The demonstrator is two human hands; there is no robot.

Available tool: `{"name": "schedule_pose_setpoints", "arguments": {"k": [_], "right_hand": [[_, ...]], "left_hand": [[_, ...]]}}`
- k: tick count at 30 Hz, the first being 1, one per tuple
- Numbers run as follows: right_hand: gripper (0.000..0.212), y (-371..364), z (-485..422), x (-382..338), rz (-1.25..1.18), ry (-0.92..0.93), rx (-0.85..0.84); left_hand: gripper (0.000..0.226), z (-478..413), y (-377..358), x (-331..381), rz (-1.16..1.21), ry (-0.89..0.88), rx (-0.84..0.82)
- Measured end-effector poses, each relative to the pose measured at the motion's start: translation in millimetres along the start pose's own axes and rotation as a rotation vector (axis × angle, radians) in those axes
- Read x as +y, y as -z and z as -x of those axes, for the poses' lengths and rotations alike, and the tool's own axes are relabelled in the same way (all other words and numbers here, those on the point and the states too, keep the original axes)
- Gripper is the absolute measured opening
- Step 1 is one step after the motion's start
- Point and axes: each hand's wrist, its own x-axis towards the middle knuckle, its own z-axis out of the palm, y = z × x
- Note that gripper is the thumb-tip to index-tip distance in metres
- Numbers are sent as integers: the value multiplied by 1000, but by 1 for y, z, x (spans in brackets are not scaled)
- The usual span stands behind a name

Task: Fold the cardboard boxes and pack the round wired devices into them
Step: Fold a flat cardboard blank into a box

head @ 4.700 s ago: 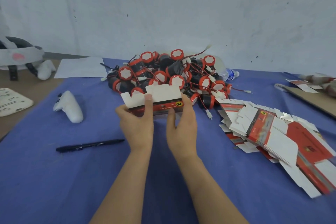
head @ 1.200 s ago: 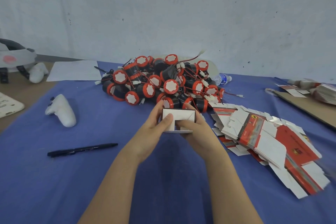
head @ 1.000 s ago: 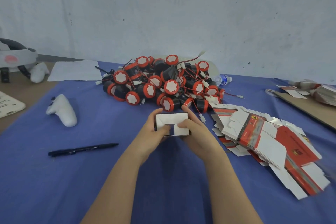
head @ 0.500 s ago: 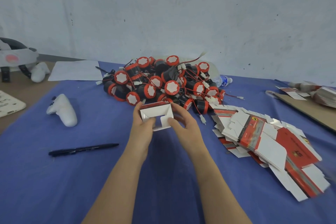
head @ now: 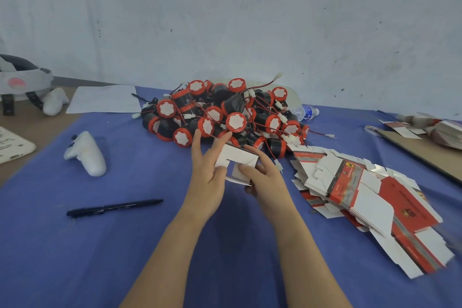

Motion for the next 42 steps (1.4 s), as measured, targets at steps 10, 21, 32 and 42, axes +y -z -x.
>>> {"name": "schedule_pose_setpoints", "arguments": {"k": [10,21,32,42], "right_hand": [[33,9,-2,1,-110,-149,50],[26,-26,0,7,107,50,-55],[45,-35,2,19,61,82,89],[34,-34,0,14,-96,42,77]], "left_hand": [[26,6,-5,-1,-23,0,-93],[65,-4,-2,-14,154,138,271],[56,-1,-9,-20,169,247,230],[40,1,-9,-8,312,286,219]]}}
